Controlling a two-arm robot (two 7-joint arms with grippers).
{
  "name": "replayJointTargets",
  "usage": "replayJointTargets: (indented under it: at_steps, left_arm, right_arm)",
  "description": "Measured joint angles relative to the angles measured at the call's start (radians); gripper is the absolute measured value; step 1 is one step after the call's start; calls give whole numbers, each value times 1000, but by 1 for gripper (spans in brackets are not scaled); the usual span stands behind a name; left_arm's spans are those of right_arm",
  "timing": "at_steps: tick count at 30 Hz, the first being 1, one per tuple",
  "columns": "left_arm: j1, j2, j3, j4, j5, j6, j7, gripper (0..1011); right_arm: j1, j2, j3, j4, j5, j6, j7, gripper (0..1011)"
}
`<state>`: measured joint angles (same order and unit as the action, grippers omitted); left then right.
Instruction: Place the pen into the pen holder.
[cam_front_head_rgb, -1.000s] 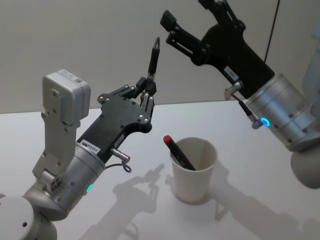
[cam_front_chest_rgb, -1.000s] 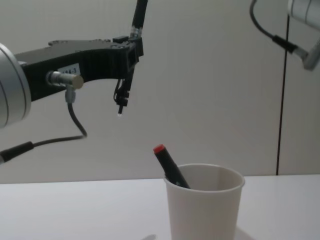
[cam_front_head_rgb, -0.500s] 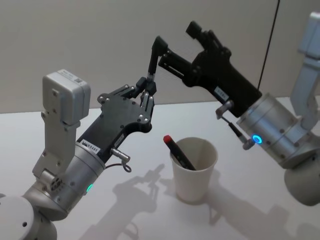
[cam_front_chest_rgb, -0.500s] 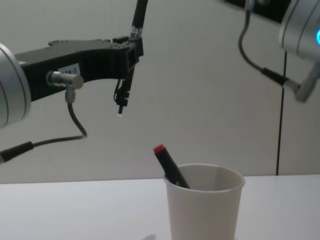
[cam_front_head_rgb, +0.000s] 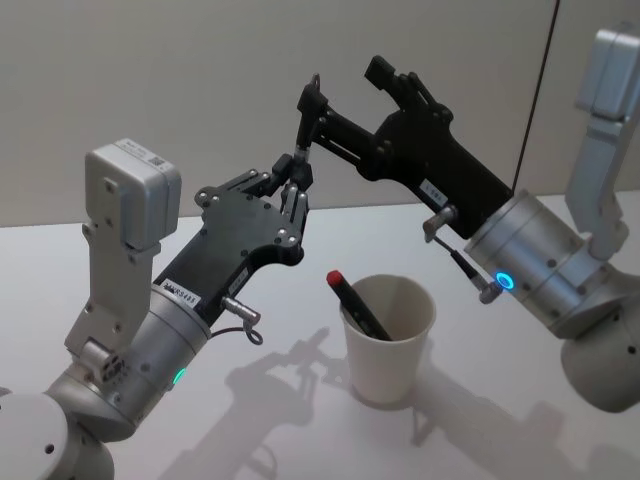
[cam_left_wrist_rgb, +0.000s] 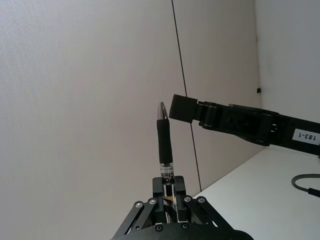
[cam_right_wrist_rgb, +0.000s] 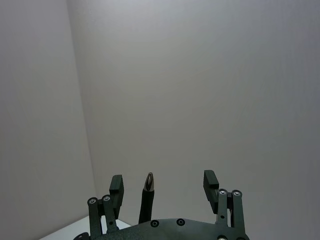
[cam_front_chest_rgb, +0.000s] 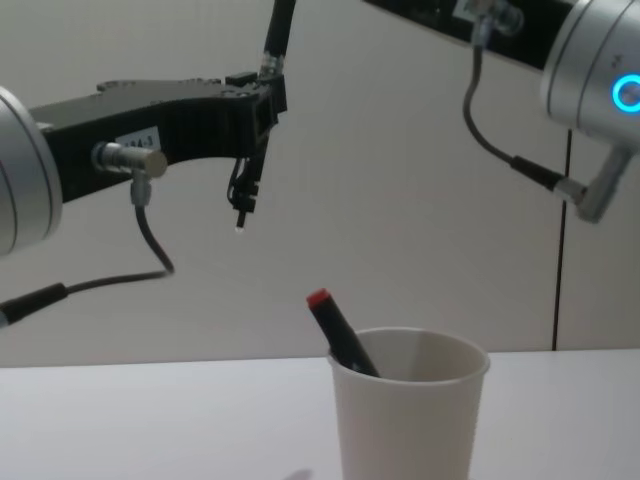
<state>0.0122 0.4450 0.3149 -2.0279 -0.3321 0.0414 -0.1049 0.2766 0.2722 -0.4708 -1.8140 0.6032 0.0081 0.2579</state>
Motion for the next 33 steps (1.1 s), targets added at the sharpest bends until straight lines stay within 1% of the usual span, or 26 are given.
replayJointTargets:
  at_steps: [7, 16, 23, 33]
  left_arm:
    - [0, 0, 0, 0, 0, 0, 0, 135]
    - [0, 0, 0, 0, 0, 0, 0, 135]
    - [0, 0, 0, 0, 0, 0, 0, 135]
    - [0, 0, 0, 0, 0, 0, 0, 135]
  right_arm:
    - [15, -14, -3, 17, -13, 23, 4, 1002]
    - [31, -36, -12, 36, -15, 62, 13, 1002]
    - [39, -49, -20, 47, -8, 98, 16, 1001]
    - [40, -56, -23, 51, 12, 120, 16, 1002]
